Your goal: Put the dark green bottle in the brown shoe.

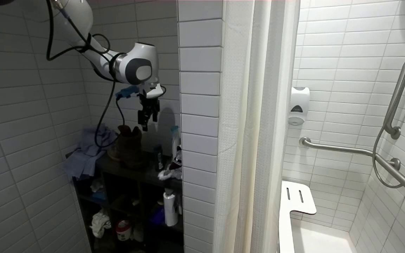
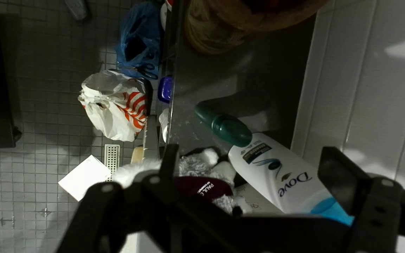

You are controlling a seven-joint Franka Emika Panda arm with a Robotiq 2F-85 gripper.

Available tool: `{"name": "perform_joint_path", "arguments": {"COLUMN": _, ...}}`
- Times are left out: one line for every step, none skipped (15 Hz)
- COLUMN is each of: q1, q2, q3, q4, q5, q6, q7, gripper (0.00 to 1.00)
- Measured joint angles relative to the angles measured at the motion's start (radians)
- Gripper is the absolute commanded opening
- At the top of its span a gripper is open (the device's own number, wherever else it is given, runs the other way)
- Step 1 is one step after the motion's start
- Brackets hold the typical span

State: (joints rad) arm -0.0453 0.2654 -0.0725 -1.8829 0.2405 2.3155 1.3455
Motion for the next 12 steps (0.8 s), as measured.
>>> {"name": "perform_joint_path", "arguments": {"q1": 0.000, "q2": 0.005, "q3": 0.001, "q4": 0.000, "q5": 0.000, "q6": -0.003, "q7": -0.010, "gripper": 1.00}}
{"name": "perform_joint_path", "arguments": {"q1": 0.000, "q2": 0.010, "q3": 0.001, "q4": 0.001, "q5": 0.000, "q6": -0.014, "q7": -0.024, "gripper": 1.00}}
{"name": "perform_joint_path", "arguments": {"q1": 0.000, "q2": 0.015, "q3": 0.001, "q4": 0.001, "q5": -0.001, "q6": -0.033, "q7": -0.040, "gripper": 1.00}}
{"name": "perform_joint_path", "arguments": {"q1": 0.000, "q2": 0.020, "q3": 0.001, "q4": 0.002, "q5": -0.002, "q6": -0.054, "q7": -0.057, "gripper": 1.00}}
{"name": "perform_joint_path", "arguments": {"q1": 0.000, "q2": 0.024, "q3": 0.001, "q4": 0.003, "q5": -0.003, "q6": -0.076, "q7": -0.076, "gripper": 1.00}}
{"name": "perform_joint_path", "arguments": {"q1": 0.000, "q2": 0.029, "q3": 0.000, "q4": 0.005, "q5": -0.004, "q6": -0.098, "q7": -0.095, "gripper": 1.00}}
{"name": "perform_joint_path", "arguments": {"q1": -0.001, "q2": 0.032, "q3": -0.001, "q4": 0.007, "q5": -0.006, "q6": -0.118, "q7": -0.116, "gripper": 1.00}}
{"name": "perform_joint_path", "arguments": {"q1": -0.001, "q2": 0.035, "q3": -0.001, "q4": 0.009, "q5": -0.009, "q6": -0.138, "q7": -0.139, "gripper": 1.00}}
{"name": "perform_joint_path", "arguments": {"q1": -0.001, "q2": 0.036, "q3": -0.001, "q4": 0.010, "q5": -0.013, "q6": -0.156, "q7": -0.162, "gripper": 1.00}}
{"name": "perform_joint_path", "arguments": {"q1": -0.001, "q2": 0.037, "q3": -0.001, "q4": 0.011, "q5": -0.019, "q6": -0.172, "q7": -0.189, "gripper": 1.00}}
{"name": "perform_joint_path", "arguments": {"q1": -0.001, "q2": 0.038, "q3": -0.001, "q4": 0.012, "q5": -0.023, "q6": -0.188, "q7": -0.217, "gripper": 1.00}}
{"name": "perform_joint_path", "arguments": {"q1": -0.001, "q2": 0.040, "q3": -0.001, "q4": 0.014, "q5": -0.025, "q6": -0.204, "q7": -0.248, "gripper": 1.00}}
